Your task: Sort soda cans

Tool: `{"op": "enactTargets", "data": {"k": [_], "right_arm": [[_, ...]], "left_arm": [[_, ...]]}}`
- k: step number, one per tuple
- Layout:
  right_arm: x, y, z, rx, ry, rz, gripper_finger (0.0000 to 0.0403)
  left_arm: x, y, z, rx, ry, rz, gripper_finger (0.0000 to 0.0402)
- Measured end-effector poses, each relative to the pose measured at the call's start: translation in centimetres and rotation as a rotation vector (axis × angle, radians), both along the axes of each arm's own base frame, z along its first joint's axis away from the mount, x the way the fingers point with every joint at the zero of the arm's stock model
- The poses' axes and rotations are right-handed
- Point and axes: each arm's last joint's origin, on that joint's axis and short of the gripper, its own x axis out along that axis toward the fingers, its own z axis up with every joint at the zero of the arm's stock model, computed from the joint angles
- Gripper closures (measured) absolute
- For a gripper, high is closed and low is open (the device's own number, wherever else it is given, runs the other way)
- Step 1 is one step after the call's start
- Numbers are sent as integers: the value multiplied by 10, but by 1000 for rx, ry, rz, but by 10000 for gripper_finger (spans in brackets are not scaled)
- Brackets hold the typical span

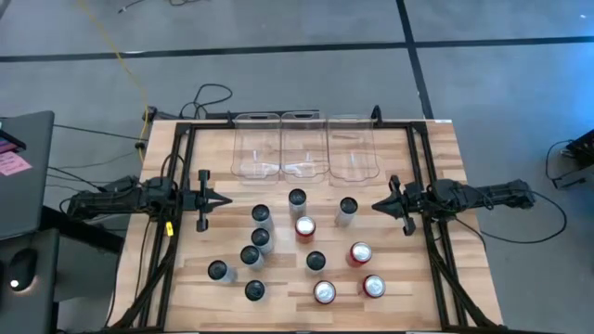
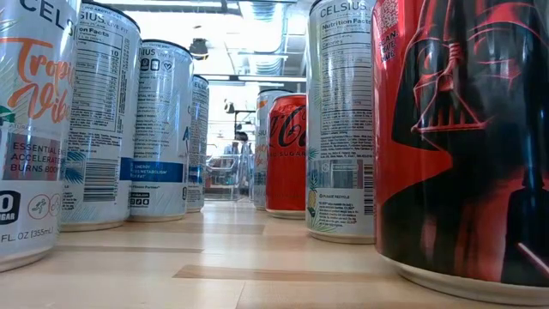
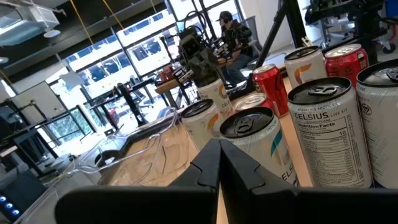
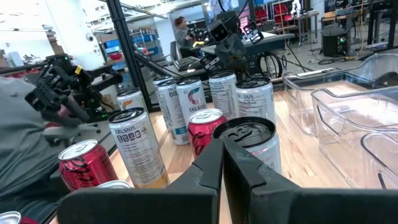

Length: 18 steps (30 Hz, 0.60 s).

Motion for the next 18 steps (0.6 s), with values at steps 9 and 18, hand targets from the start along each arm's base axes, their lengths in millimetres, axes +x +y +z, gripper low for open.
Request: {"op": "enactTargets", "data": {"k": [9, 18], "right_arm": [[0, 0, 0, 0, 0, 0, 367], [0, 0, 0, -38, -4, -2, 367]], "left_arm": [[0, 0, 2, 160, -25, 8, 401], [0, 2, 2, 303, -10, 88, 401]]}}
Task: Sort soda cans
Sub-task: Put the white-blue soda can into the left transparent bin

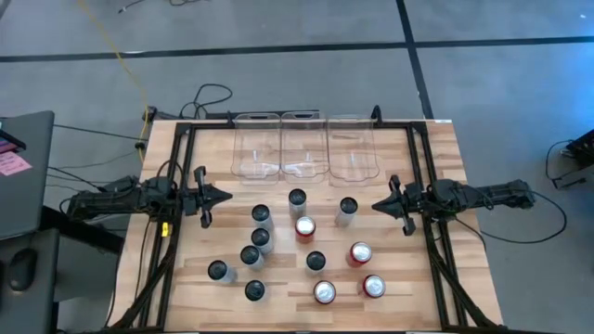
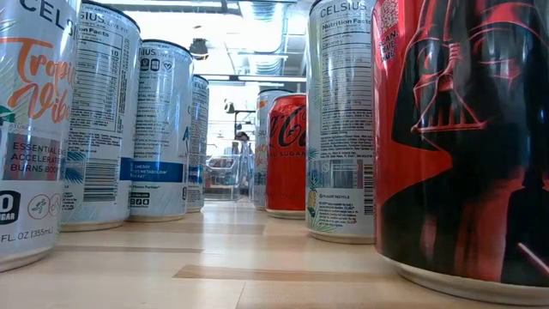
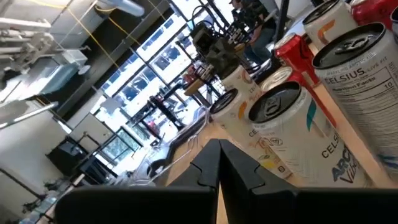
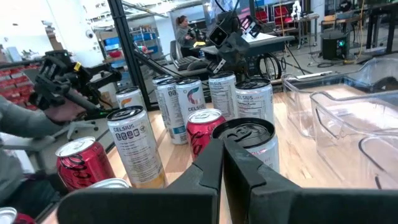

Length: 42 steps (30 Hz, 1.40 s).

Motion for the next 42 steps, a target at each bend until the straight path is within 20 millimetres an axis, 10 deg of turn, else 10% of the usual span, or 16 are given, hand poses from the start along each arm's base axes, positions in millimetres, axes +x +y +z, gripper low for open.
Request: {"op": "enactTargets", "data": {"k": [21, 42], "right_arm": [[-5, -1, 30, 27, -318, -5, 367], [-2, -22, 13, -56, -123, -449, 367]], "left_arm": [[-1, -7, 3, -791, 19, -288, 401], [0, -3, 0, -710, -10, -118, 388]]}}
